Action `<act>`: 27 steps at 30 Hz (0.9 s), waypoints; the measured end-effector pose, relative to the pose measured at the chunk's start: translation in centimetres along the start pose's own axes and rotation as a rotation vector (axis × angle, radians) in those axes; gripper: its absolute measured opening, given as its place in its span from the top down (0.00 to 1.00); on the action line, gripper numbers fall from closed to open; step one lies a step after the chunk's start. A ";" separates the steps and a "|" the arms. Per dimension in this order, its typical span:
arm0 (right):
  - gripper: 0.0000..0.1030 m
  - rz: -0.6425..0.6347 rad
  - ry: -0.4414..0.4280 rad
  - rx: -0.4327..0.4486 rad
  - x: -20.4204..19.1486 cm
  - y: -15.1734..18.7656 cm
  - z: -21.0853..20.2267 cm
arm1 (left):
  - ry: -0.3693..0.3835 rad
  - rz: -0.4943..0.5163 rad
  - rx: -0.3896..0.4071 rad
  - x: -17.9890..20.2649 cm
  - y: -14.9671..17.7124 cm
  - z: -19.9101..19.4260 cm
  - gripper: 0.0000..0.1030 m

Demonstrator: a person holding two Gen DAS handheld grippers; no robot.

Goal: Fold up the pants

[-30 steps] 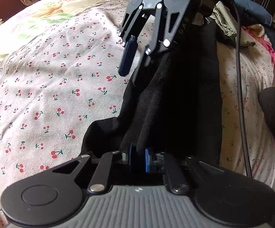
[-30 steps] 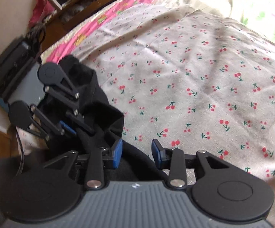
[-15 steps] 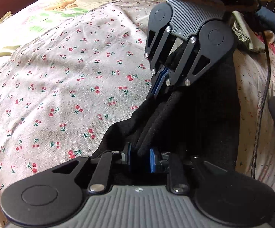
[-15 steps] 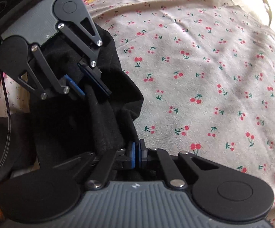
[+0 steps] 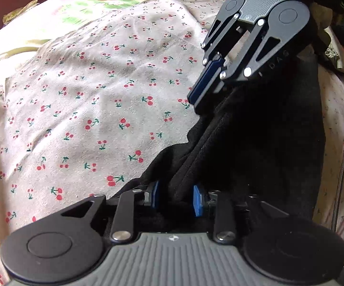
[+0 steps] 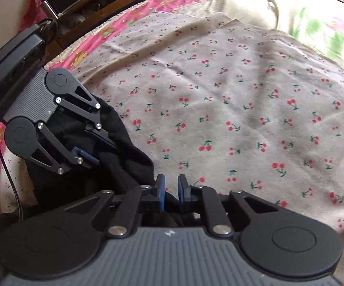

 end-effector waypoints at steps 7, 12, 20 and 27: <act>0.79 -0.062 -0.079 -0.041 -3.0 0.0 6.7 | -0.110 0.019 0.020 -0.9 -0.2 -0.7 0.56; 0.99 -0.112 0.030 0.001 -2.9 -1.2 7.2 | -0.200 0.060 0.025 -1.0 0.1 -0.5 0.56; 0.92 0.083 0.297 0.288 5.3 -4.8 -0.3 | -0.200 -0.137 0.086 -2.0 -0.6 -1.3 0.55; 0.92 0.185 0.463 0.363 3.8 5.2 -9.8 | -0.435 -0.133 0.253 -1.5 -2.2 -3.1 0.47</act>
Point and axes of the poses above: each gripper's, at about its wrist camera, not at the fingertips, and z roughly the way its jaws point, x to its right, y to its underside, the point moved 8 cm from there along z, roughly the way its jaws point, and after that the axes turned 10 degrees about x, right-handed, at the moved point
